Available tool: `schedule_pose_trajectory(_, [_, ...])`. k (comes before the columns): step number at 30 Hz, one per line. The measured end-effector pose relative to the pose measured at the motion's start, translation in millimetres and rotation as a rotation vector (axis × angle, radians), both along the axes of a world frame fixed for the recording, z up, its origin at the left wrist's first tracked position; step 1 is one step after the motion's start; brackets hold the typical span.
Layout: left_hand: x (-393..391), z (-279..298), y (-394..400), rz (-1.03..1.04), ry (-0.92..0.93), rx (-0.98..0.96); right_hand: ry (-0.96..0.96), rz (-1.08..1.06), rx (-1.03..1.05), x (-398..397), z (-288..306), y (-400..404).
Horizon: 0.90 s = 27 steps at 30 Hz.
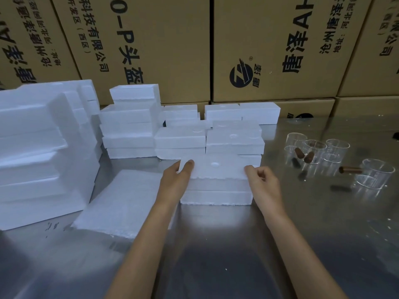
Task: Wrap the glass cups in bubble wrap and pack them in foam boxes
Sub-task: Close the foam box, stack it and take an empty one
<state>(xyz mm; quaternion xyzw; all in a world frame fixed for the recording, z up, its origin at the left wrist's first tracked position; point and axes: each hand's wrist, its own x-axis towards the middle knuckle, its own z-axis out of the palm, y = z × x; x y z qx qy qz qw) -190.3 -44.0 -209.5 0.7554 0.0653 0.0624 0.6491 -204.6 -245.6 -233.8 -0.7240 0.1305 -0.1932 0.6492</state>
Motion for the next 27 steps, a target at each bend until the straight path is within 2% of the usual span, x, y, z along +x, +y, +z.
schedule_pose_trajectory(9, [-4,-4,0,-0.01,-0.005,0.033,0.139,0.033,-0.036,-3,-2,-1])
schedule_pose_trajectory(16, [-6,-10,-2,0.001,-0.008,0.036,0.075,0.036,0.019,-2,0,-3])
schedule_pose_trajectory(23, [-9,-10,-6,-0.13,-0.057,-0.038,-0.045,0.043,0.165,-4,5,-10])
schedule_pose_trajectory(27, [-7,-10,-11,-0.148,-0.05,-0.14,-0.029,0.057,0.196,-7,9,-9])
